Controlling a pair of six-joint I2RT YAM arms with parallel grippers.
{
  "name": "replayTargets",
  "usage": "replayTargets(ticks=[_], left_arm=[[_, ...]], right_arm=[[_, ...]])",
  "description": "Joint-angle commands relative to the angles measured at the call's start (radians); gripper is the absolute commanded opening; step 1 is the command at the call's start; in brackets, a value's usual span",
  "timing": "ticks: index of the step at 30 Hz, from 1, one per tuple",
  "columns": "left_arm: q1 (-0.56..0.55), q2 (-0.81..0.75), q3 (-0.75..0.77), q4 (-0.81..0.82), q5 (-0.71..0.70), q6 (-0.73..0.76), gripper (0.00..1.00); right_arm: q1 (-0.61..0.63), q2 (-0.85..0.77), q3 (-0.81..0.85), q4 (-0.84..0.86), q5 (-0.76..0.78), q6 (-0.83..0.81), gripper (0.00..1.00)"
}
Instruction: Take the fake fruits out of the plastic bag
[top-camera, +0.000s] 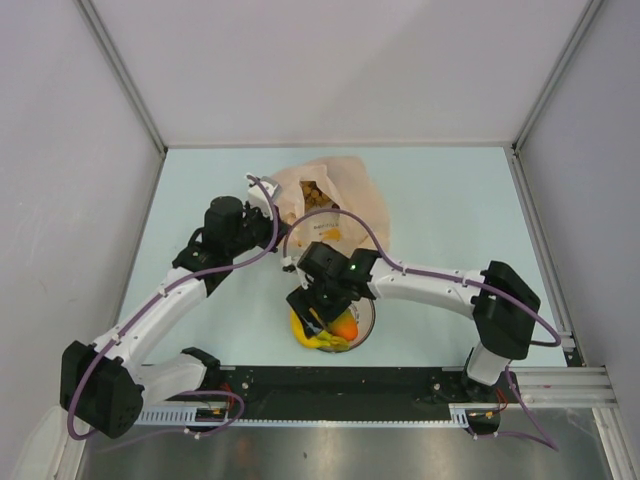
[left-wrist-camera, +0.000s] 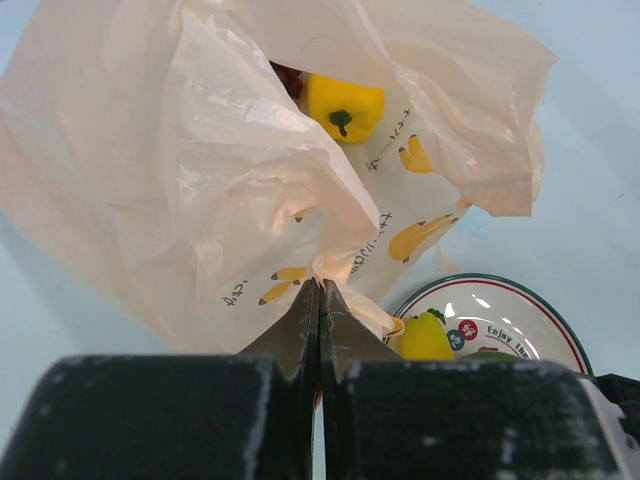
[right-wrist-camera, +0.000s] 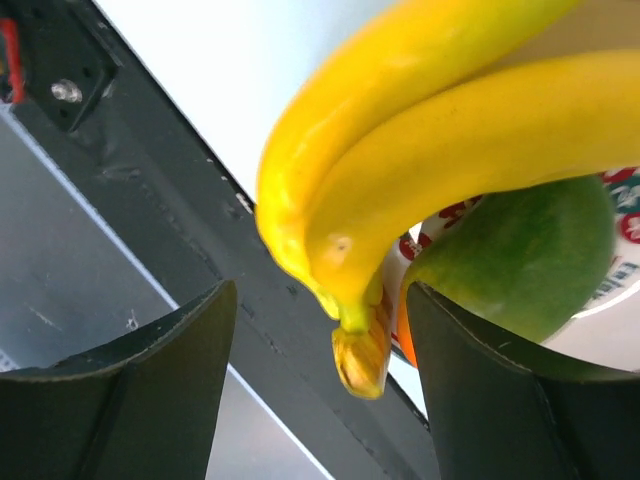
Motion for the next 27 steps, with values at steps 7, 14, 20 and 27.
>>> replayTargets(ticks=[7,14,20,27], left_arm=[[0.007,-0.008,0.04,0.017,0.015,-0.084,0.0],[0.007,0.005,0.074,-0.018,0.039,-0.135,0.0],[0.016,0.024,0.123,-0.011,0.09,-0.144,0.0],[0.027,0.1,0.199,-0.022,0.111,-0.117,0.0]], right_arm=[[-0.119,-0.073,0.296,-0.058,0.222,-0.217,0.64],[-0.348,0.012,0.373,0.029,0.244,-0.344,0.38],[-0.483,0.156,0.422,0.097,0.095,-0.424,0.26],[-0.522,0.191,0.565,0.112,0.116,-0.413,0.26]])
